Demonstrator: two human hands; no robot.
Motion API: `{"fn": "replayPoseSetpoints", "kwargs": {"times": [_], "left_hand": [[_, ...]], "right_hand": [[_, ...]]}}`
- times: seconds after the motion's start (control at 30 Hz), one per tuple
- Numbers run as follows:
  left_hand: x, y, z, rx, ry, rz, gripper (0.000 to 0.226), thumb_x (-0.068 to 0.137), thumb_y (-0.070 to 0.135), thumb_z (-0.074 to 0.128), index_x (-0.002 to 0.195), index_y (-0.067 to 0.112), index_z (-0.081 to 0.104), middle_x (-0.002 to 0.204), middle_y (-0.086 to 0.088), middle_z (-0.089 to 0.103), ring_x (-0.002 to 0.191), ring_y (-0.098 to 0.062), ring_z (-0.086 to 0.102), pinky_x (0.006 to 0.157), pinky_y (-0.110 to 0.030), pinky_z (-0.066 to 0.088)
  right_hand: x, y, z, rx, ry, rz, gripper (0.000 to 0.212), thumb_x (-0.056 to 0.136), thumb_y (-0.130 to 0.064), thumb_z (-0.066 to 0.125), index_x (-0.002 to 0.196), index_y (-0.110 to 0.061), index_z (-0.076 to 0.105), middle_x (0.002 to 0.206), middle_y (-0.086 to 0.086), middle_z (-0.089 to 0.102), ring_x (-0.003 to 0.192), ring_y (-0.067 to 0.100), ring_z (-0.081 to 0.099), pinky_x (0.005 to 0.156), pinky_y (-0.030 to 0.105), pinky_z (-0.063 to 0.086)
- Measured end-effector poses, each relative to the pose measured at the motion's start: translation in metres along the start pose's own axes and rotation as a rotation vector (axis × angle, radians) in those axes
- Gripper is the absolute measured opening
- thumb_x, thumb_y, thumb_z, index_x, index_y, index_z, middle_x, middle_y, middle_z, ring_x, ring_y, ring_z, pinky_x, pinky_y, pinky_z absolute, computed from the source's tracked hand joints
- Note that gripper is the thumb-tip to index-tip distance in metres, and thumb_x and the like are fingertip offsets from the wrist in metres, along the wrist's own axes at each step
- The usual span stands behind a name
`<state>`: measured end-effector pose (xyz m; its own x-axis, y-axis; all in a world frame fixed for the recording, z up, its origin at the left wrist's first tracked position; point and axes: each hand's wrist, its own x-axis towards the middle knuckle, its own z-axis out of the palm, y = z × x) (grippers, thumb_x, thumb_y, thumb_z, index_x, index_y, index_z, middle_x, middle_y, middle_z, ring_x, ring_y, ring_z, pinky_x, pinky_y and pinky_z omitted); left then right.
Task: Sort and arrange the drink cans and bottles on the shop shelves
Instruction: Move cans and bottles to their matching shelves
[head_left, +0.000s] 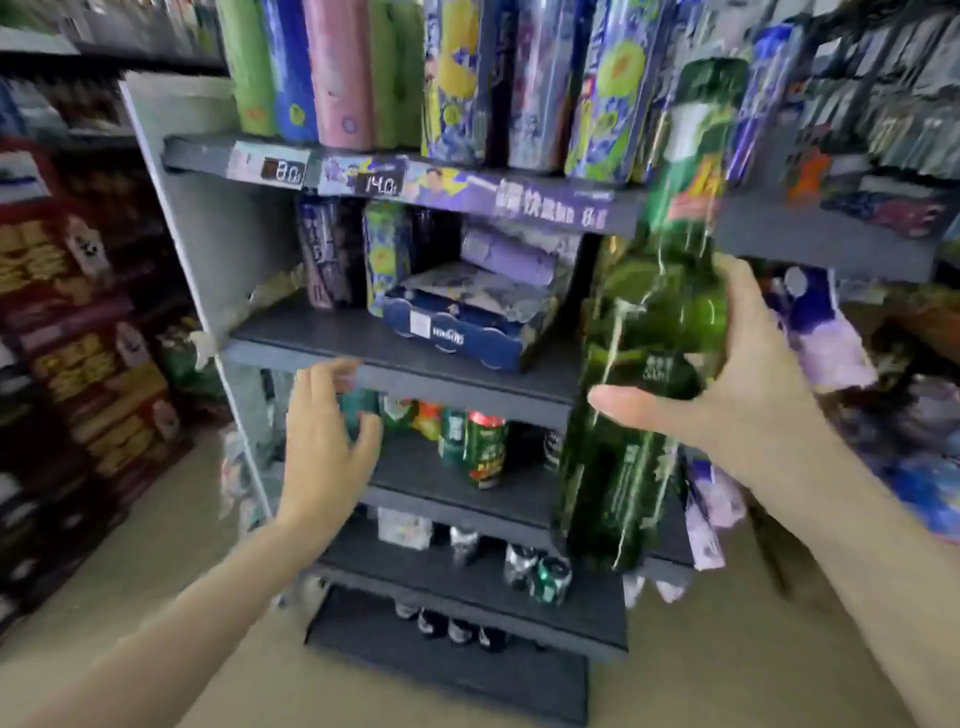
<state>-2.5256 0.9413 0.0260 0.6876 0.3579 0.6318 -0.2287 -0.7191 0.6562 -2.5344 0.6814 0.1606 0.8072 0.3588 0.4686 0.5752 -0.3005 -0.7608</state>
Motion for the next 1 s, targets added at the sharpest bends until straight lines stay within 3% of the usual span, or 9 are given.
{"fn": "replayPoseSetpoints", "kwargs": {"times": [0.07,0.2,0.33,0.47,0.57,0.63,0.7,0.83,1.0], "left_hand": [[-0.039,-0.044,-0.003,0.035,-0.069,-0.097,0.035,0.083,-0.006,0.054,0.116,0.001,0.046,0.105,-0.006,0.042,0.097,-0.015,0.041,0.081,-0.025,0.034],[-0.119,-0.14,0.021,0.103,-0.178,-0.246,0.03,0.077,-0.009,0.056,0.106,-0.007,0.049,0.101,-0.019,0.046,0.088,-0.01,0.034,0.076,-0.023,0.028],[-0.206,-0.249,0.061,0.168,-0.243,-0.463,0.032,0.076,0.006,0.048,0.107,-0.002,0.049,0.101,-0.016,0.048,0.093,-0.035,0.05,0.075,-0.038,0.039],[-0.293,-0.357,0.1,0.208,-0.326,-0.59,0.037,0.077,-0.003,0.052,0.113,0.003,0.047,0.101,-0.006,0.049,0.094,-0.032,0.055,0.08,-0.038,0.041],[-0.351,-0.432,0.122,0.295,-0.38,-0.658,0.034,0.079,0.001,0.05,0.113,0.004,0.048,0.103,-0.006,0.054,0.099,-0.028,0.048,0.082,-0.026,0.03],[-0.38,-0.476,0.131,0.299,-0.402,-0.72,0.033,0.08,-0.002,0.051,0.111,0.006,0.049,0.104,-0.005,0.055,0.096,-0.026,0.051,0.079,-0.024,0.032],[-0.404,-0.508,0.138,0.301,-0.401,-0.77,0.032,0.08,-0.001,0.05,0.11,0.009,0.05,0.104,-0.003,0.056,0.088,-0.024,0.055,0.077,-0.029,0.04],[-0.442,-0.542,0.154,0.285,-0.364,-0.843,0.032,0.081,0.0,0.049,0.11,0.012,0.05,0.102,-0.001,0.056,0.084,-0.025,0.056,0.077,-0.03,0.042],[-0.468,-0.536,0.172,0.283,-0.422,-0.855,0.031,0.081,0.0,0.049,0.109,0.012,0.05,0.1,-0.002,0.057,0.086,-0.027,0.056,0.08,-0.036,0.045]], "right_hand": [[-0.03,0.036,0.045,-0.036,-0.064,0.153,0.076,0.055,-0.021,0.084,0.1,-0.049,0.03,0.079,-0.062,0.039,0.072,-0.034,0.045,0.06,-0.008,0.033],[-0.088,0.143,0.141,-0.03,-0.12,0.394,0.088,0.051,-0.028,0.088,0.118,-0.047,0.034,0.105,-0.032,0.058,0.097,-0.016,0.054,0.078,0.006,0.041],[-0.149,0.26,0.246,-0.025,-0.131,0.522,0.082,0.053,-0.011,0.089,0.103,-0.048,0.036,0.098,-0.03,0.052,0.087,-0.027,0.049,0.072,-0.006,0.034],[-0.204,0.387,0.354,-0.026,-0.166,0.544,0.081,0.052,-0.011,0.09,0.1,-0.049,0.036,0.097,-0.033,0.05,0.086,-0.031,0.046,0.076,-0.005,0.032],[-0.235,0.476,0.431,0.005,-0.202,0.511,0.084,0.054,-0.014,0.09,0.108,-0.049,0.037,0.103,-0.03,0.054,0.097,-0.018,0.052,0.086,0.007,0.038],[-0.242,0.524,0.48,0.014,-0.208,0.468,0.084,0.056,-0.014,0.089,0.119,-0.039,0.04,0.109,-0.026,0.054,0.102,-0.008,0.053,0.094,0.013,0.04],[-0.243,0.562,0.523,0.025,-0.194,0.429,0.085,0.056,-0.015,0.089,0.126,-0.024,0.041,0.112,-0.021,0.054,0.107,-0.003,0.051,0.097,0.014,0.038],[-0.245,0.608,0.576,0.024,-0.158,0.393,0.084,0.058,-0.019,0.088,0.127,-0.022,0.04,0.113,-0.016,0.051,0.105,-0.004,0.047,0.089,0.003,0.032],[-0.27,0.624,0.564,0.013,-0.06,0.443,0.087,0.058,-0.019,0.088,0.13,-0.024,0.038,0.118,-0.013,0.053,0.108,-0.001,0.049,0.091,0.001,0.033]]}}
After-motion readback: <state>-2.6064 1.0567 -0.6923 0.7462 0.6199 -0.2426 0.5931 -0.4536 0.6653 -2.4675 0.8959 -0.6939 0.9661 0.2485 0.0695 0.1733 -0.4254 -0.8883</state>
